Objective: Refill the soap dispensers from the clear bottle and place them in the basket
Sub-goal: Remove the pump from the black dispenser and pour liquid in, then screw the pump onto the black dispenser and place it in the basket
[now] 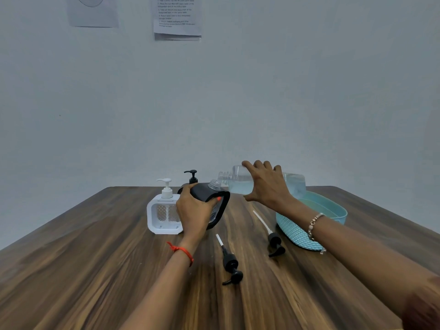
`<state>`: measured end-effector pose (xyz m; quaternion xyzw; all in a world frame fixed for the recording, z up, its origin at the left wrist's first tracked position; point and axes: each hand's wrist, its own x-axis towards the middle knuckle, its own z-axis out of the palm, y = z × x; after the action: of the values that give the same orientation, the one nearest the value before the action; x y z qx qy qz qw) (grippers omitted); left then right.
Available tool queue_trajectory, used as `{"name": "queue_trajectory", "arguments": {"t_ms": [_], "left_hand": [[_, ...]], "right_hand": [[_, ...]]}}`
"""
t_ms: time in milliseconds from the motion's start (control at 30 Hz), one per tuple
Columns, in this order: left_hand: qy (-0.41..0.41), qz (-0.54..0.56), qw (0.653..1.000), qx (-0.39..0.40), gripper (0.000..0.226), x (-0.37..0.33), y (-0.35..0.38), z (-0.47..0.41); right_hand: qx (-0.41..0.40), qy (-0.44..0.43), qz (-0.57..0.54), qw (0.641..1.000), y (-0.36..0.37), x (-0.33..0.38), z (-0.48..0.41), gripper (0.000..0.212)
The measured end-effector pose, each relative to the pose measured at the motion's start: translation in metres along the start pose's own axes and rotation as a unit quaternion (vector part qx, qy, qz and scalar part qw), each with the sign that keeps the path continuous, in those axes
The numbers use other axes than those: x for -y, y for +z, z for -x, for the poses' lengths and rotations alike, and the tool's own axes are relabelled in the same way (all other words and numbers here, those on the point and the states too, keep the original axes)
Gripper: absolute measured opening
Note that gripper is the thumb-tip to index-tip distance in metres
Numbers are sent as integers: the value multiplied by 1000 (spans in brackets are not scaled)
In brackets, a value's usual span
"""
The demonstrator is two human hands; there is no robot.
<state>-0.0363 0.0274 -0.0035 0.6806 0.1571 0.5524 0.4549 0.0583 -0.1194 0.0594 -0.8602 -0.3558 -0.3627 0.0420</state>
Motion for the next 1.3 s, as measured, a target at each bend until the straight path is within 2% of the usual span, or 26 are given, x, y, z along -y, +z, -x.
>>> {"name": "queue_trajectory", "arguments": {"t_ms": [267, 433, 567, 700, 833, 1000, 1200, 1300], "left_hand": [[-24, 33, 999, 0, 58, 3, -1, -6], [-52, 58, 997, 7, 59, 4, -2, -12], [-81, 88, 993, 16, 54, 8, -3, -17], [-103, 120, 987, 33, 49, 13, -4, -23], [-117, 149, 980, 53, 46, 17, -5, -27], [-132, 189, 970, 84, 49, 21, -10, -31], [-147, 229, 956, 111, 43, 24, -13, -34], [-150, 238, 952, 123, 44, 24, -13, -34]], "right_hand": [[-14, 43, -107, 993, 6, 0, -4, 84], [-27, 88, -237, 967, 13, 0, -6, 77], [-40, 127, -382, 915, 22, -3, -4, 72], [-30, 189, -508, 840, 40, -9, 1, 65], [-3, 224, -584, 780, 62, -14, 5, 57], [33, 248, -651, 716, 81, -16, 9, 77], [51, 223, -694, 683, 94, -18, 11, 64], [84, 194, -710, 672, 92, -20, 9, 72]]}}
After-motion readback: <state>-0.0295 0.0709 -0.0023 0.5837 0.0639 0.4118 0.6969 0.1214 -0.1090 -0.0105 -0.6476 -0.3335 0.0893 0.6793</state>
